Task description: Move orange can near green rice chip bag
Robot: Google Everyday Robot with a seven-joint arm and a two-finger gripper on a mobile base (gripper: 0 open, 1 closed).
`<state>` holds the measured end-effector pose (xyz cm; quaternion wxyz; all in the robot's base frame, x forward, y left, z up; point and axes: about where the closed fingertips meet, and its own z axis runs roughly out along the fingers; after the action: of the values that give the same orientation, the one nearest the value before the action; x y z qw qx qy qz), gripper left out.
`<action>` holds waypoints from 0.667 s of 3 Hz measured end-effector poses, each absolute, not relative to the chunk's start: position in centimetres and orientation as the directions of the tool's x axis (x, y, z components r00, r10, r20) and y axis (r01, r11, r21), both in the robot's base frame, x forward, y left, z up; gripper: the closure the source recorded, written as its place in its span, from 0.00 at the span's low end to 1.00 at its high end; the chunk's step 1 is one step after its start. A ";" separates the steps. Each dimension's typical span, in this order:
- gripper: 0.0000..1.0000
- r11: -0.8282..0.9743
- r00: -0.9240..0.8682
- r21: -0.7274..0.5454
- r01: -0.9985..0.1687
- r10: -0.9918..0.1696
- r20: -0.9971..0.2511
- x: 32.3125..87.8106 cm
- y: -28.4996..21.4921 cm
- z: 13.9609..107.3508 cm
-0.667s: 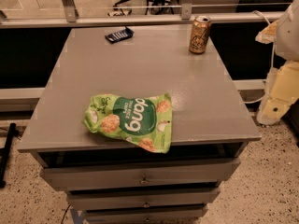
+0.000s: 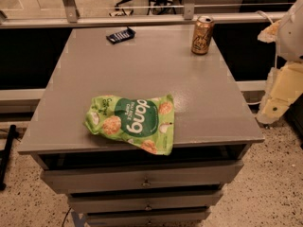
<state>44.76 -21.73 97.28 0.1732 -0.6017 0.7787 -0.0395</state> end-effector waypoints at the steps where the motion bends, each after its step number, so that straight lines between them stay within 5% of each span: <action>1: 0.00 0.298 -0.217 -0.292 -0.909 -0.936 -0.279 48.2 -22.5 95.2; 2: 0.00 0.366 -0.240 -0.303 -0.880 -0.893 -0.380 54.1 -23.0 92.7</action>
Offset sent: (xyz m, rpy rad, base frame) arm 0.1755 -0.0257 -0.0766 0.2864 -0.1497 -0.1229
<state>54.11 -23.04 92.74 0.2508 -0.5629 0.7874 -0.0131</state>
